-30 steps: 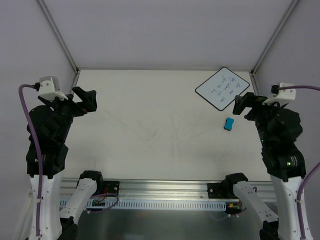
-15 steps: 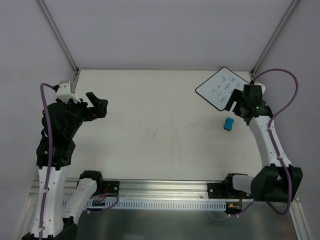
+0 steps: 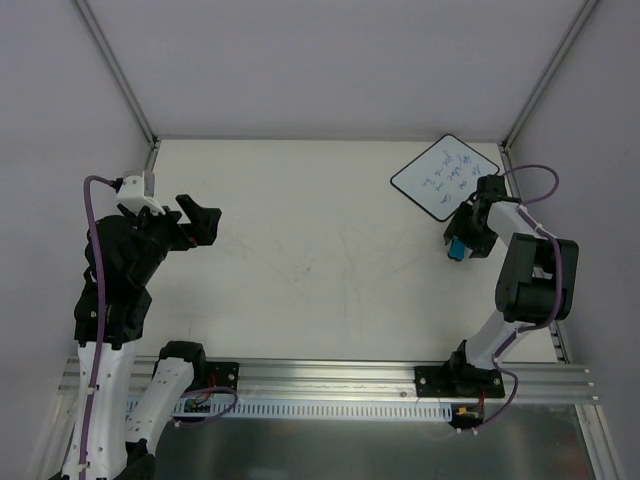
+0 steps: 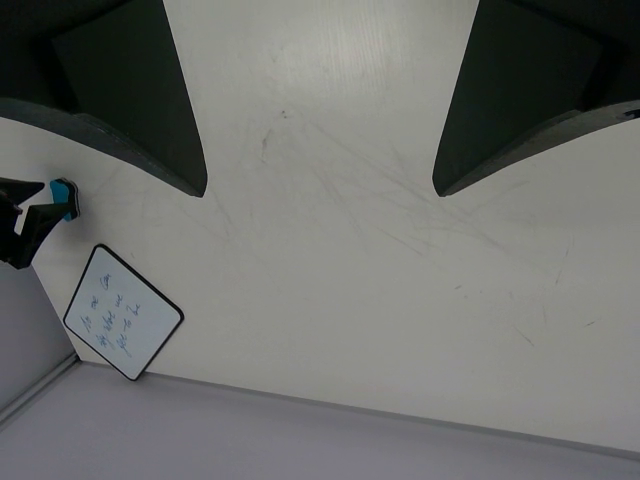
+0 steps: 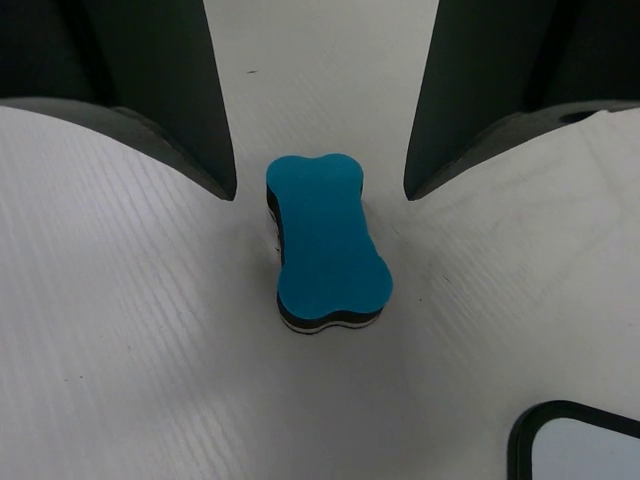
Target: Erase the whiteboard
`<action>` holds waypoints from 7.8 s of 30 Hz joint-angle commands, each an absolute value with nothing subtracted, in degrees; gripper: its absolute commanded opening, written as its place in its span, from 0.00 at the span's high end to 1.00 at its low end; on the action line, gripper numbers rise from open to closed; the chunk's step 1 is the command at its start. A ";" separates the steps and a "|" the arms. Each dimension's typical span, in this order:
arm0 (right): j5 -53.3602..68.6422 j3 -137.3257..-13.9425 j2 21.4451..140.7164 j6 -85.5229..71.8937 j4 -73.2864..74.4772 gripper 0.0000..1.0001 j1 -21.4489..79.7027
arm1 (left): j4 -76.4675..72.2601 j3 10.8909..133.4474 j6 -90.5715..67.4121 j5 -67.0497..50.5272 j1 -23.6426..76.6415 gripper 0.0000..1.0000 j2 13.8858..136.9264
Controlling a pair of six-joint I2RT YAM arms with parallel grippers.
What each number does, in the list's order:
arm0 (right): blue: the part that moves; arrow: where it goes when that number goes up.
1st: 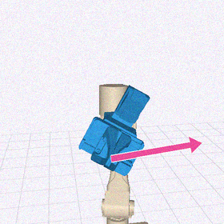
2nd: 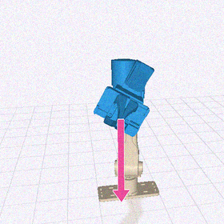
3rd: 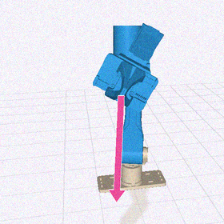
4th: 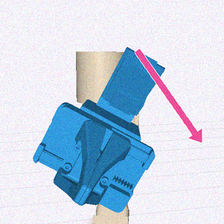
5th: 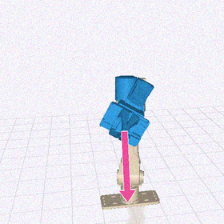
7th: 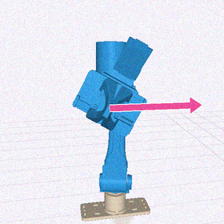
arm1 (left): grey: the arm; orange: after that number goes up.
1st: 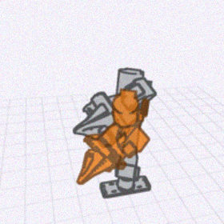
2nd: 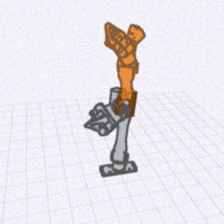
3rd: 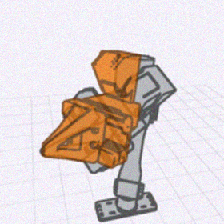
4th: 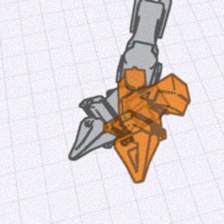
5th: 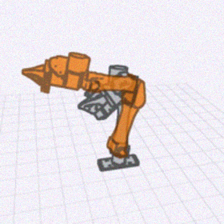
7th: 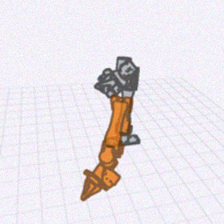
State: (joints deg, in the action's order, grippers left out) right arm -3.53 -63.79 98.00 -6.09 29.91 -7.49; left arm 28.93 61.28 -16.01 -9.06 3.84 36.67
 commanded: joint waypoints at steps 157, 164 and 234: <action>-5.89 -62.68 105.39 -23.12 40.69 0.64 41.57 | 29.36 46.14 -29.71 -20.92 4.57 0.01 48.52; -6.33 -58.19 96.25 -21.19 43.06 0.64 41.66 | 29.44 45.53 -29.62 -21.88 4.66 0.01 48.43; -5.98 -51.94 91.14 -22.59 25.66 0.75 18.37 | 29.53 64.77 -41.57 13.62 39.37 0.19 94.92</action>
